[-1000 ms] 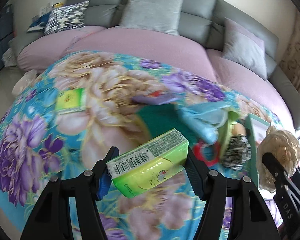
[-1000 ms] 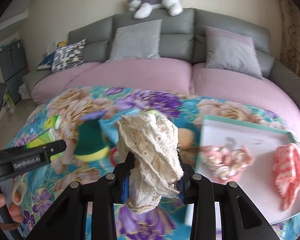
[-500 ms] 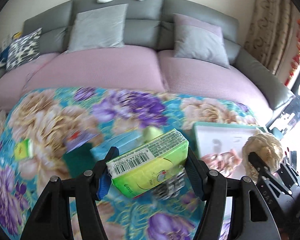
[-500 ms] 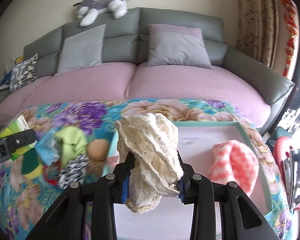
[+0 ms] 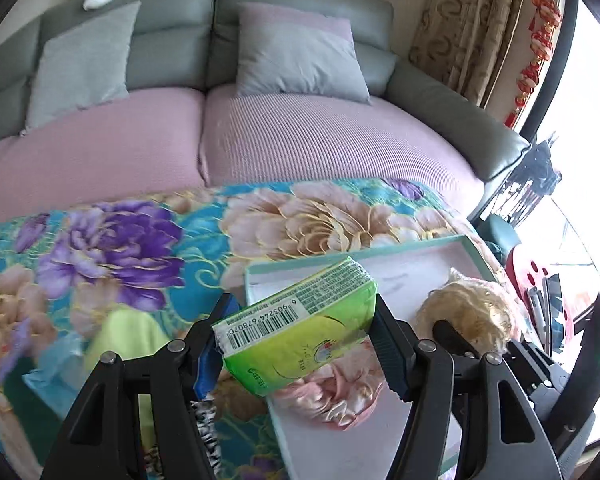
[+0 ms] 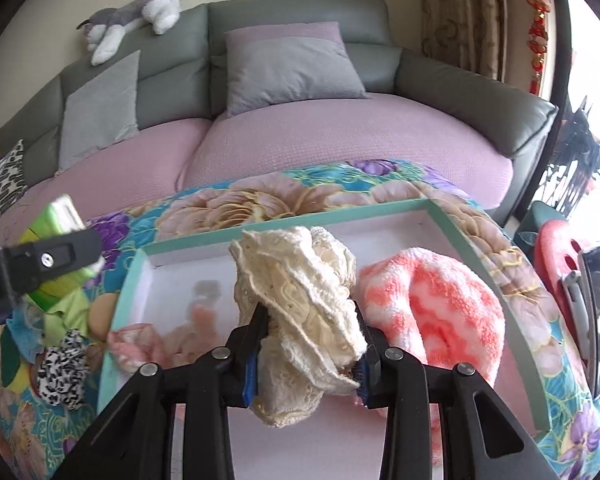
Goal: Organize soft objects
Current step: 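Carry the tissue pack and lace cap over the white tray with both grippers, then open both grippers to drop the tissue pack and lace cap into the tray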
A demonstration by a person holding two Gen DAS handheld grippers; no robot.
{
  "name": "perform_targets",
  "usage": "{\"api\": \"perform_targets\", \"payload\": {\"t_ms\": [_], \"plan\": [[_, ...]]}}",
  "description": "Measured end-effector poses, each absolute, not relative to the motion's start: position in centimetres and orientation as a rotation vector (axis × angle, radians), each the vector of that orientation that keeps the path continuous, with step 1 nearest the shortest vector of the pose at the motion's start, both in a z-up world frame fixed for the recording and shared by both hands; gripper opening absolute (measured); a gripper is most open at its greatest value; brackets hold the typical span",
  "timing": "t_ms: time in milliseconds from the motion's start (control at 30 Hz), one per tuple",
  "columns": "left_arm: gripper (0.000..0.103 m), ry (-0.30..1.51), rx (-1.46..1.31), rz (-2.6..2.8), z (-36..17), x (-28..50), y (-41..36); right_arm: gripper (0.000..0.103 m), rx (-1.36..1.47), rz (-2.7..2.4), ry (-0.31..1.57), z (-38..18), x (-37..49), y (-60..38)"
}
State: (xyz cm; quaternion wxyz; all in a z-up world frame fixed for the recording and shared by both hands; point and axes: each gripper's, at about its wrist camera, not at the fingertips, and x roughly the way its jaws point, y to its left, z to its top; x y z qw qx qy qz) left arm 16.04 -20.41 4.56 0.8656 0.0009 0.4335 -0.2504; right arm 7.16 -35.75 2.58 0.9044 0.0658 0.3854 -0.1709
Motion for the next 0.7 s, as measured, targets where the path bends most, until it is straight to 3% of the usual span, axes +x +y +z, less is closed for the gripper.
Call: {"api": "perform_targets", "payload": {"t_ms": [467,600,700], "plan": [[0.068,0.960,0.047,-0.532,1.5,17.6,-24.6,0.039,0.160,-0.429,0.809,2.8,6.3,-38.3],[0.086,0.948,0.055,-0.522,1.5,17.2,-24.9,0.057,0.148,-0.430,0.812,3.0,6.4,-38.1],[0.086,0.954,0.048,-0.517,1.7,16.9,-24.7,0.058,0.140,-0.424,0.810,3.1,6.4,-37.9]]}}
